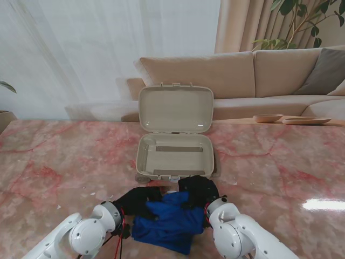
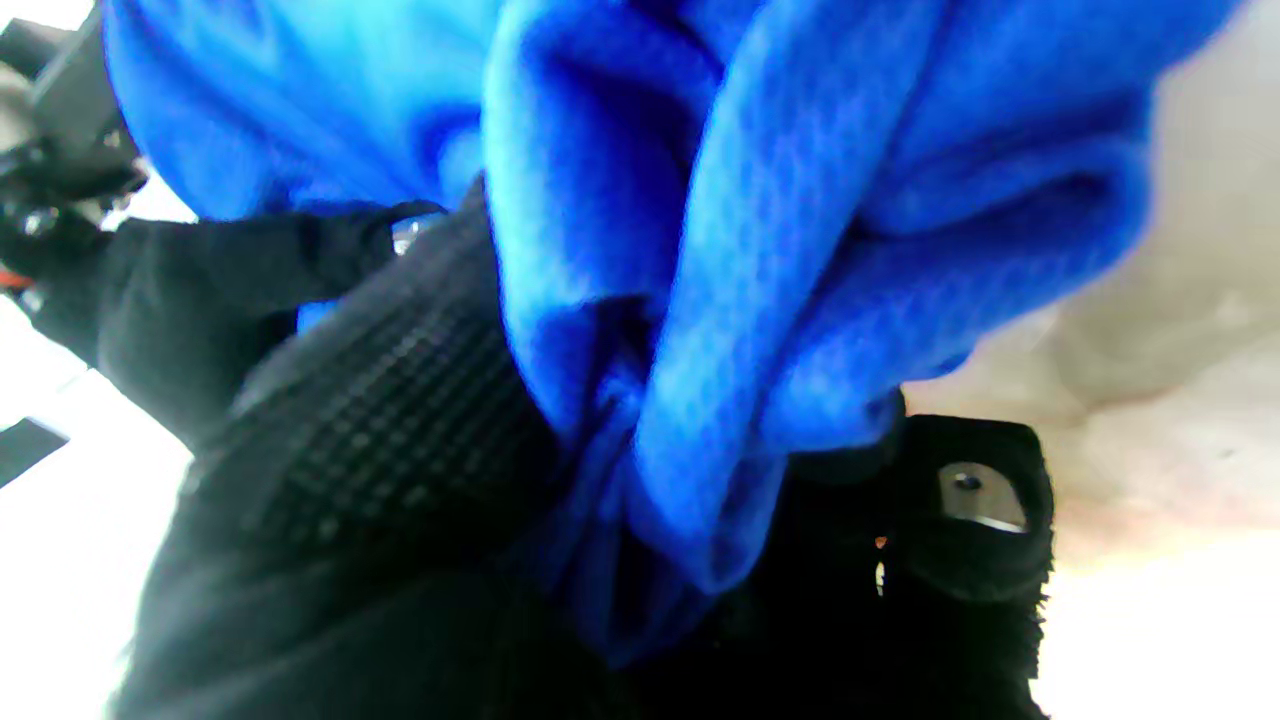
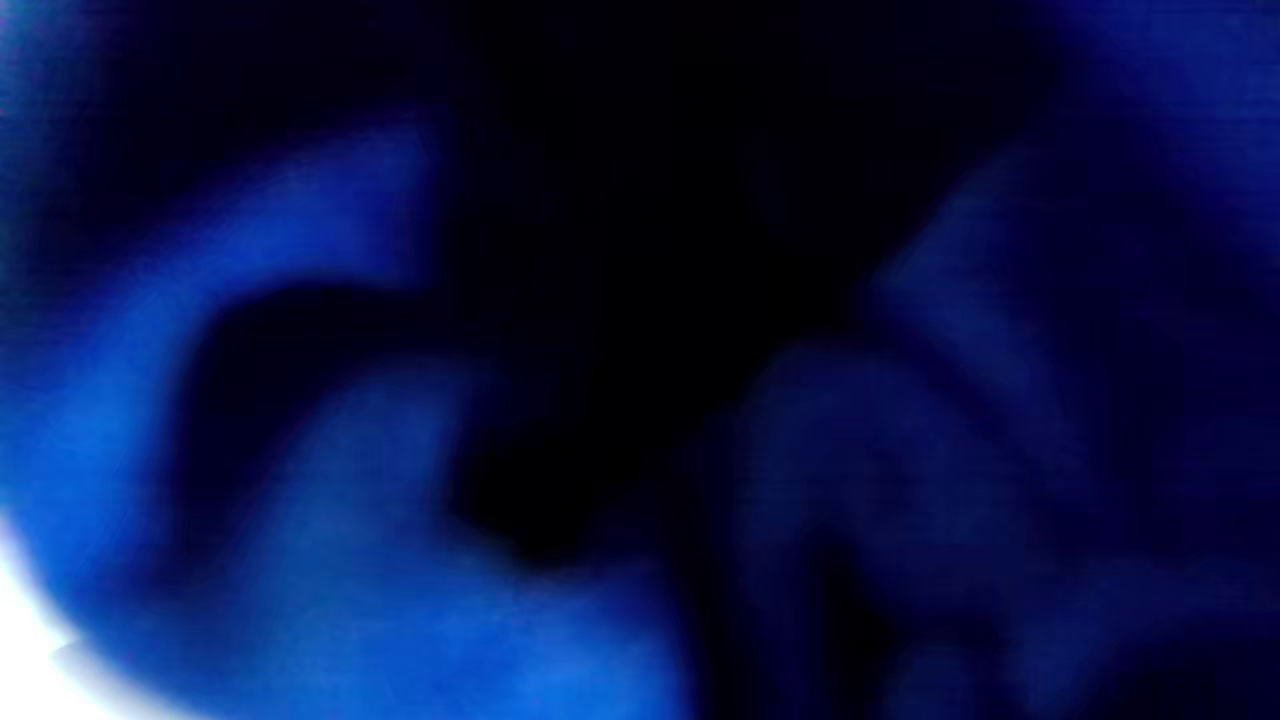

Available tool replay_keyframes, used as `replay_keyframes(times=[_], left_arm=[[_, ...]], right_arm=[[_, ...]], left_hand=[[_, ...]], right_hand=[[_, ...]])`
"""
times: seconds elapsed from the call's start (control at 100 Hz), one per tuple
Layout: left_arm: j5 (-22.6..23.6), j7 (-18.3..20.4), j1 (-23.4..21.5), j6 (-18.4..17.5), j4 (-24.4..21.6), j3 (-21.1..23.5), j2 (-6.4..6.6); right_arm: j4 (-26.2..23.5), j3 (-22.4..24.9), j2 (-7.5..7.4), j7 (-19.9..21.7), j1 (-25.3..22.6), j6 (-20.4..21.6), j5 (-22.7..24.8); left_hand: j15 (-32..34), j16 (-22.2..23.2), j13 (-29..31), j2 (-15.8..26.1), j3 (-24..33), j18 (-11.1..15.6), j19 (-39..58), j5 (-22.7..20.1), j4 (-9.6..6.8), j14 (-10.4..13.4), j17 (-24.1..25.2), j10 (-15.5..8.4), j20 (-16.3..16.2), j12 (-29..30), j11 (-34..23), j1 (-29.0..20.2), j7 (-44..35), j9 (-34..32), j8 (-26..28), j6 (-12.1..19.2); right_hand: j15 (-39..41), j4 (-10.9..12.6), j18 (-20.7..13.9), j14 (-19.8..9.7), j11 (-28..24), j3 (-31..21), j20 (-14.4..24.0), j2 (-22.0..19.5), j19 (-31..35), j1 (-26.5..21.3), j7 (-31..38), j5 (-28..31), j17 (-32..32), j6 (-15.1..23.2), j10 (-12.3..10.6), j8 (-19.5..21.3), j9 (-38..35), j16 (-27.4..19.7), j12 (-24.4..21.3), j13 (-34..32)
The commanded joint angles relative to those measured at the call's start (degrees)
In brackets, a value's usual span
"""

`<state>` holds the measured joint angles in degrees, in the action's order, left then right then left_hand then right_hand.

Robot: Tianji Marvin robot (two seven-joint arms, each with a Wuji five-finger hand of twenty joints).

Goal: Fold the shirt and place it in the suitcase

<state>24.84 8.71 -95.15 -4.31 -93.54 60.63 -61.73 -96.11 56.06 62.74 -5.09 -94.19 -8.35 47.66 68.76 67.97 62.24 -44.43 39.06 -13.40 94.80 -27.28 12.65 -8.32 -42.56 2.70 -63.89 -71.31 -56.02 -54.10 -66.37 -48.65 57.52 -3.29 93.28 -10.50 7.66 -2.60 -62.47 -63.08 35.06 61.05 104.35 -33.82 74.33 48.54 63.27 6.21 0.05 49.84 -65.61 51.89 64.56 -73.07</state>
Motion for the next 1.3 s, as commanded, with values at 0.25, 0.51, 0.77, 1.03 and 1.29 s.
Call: replay_keyframes(times=[0.25,0.51,0.77,1.03,1.29], left_arm=[[-2.8,-4.3,1.1,2.6,-4.0,2.0,-1.71],[-6.1,-6.2,4.0,5.8,-5.8,2.9,-2.82],[-9.6,-8.5,7.7,9.5,-6.7,2.7,-4.13],[-13.3,-15.5,13.1,11.5,-1.2,-0.1,-6.91],[-17.4,-18.5,18.0,12.4,5.9,-2.2,-8.96]], right_arm=[[-5.8,3.4,0.64,-2.1,-0.4,-2.0,1.6],[-8.8,4.0,1.04,-2.2,2.9,-5.1,3.1],[-10.1,2.9,1.56,-1.7,7.7,-9.2,3.3],[-7.4,-0.2,2.04,-0.6,14.3,-11.9,2.4],[-3.0,-3.5,2.65,-0.3,19.5,-13.6,0.5]], left_hand=[[2.9,-0.1,4.1,2.4,10.0,-1.1,1.4,-3.5,-5.26,2.2,-2.1,-1.2,-0.4,-2.5,-5.5,-8.9,-5.1,-4.7,2.9,-0.1],[2.8,-0.1,4.0,2.7,9.3,-1.1,1.3,-3.3,-5.23,2.2,-2.2,-1.0,-0.5,-3.0,-5.1,-10.0,-4.9,-4.6,3.0,-0.4],[2.6,-0.1,3.9,3.1,8.4,-1.3,1.1,-3.3,-5.05,2.0,-2.1,-0.9,-0.6,-3.3,-4.8,-10.0,-4.7,-4.5,3.1,-0.6],[2.0,-0.1,3.7,3.5,6.9,-1.7,0.5,-3.2,-4.36,1.9,-1.9,-0.9,-0.7,-3.8,-4.2,-10.4,-4.8,-4.5,3.1,-0.6],[1.4,-0.2,3.6,3.8,6.3,-2.3,-0.3,-3.2,-4.01,1.7,-1.7,-1.0,-0.7,-4.0,-3.8,-10.6,-5.0,-4.5,3.2,-0.5]], right_hand=[[4.1,8.7,-2.2,-6.8,-4.3,-11.7,-1.7,1.2,11.1,-7.1,4.6,3.1,4.0,0.3,3.3,1.9,-4.6,2.4,5.1,-2.6],[4.1,9.3,2.6,-7.0,-3.6,-11.4,20.5,0.8,1.8,-7.3,4.4,3.1,-0.3,0.3,3.5,2.1,-4.7,2.5,6.4,-2.6],[4.1,9.7,0.7,-7.0,-3.5,-11.0,30.9,0.4,2.2,-7.5,4.4,3.0,-3.0,0.2,3.7,2.2,-4.6,2.5,7.0,-2.6],[4.1,9.8,-2.0,-7.0,-3.3,-10.7,32.4,0.0,8.0,-7.3,4.1,2.5,0.2,0.6,3.7,2.8,-4.2,2.4,7.6,-2.6],[3.4,9.6,-6.6,-6.9,-3.0,-10.4,53.2,-0.6,14.5,-7.1,4.1,2.2,4.6,1.1,3.3,2.8,-3.8,2.1,8.2,-2.6]])
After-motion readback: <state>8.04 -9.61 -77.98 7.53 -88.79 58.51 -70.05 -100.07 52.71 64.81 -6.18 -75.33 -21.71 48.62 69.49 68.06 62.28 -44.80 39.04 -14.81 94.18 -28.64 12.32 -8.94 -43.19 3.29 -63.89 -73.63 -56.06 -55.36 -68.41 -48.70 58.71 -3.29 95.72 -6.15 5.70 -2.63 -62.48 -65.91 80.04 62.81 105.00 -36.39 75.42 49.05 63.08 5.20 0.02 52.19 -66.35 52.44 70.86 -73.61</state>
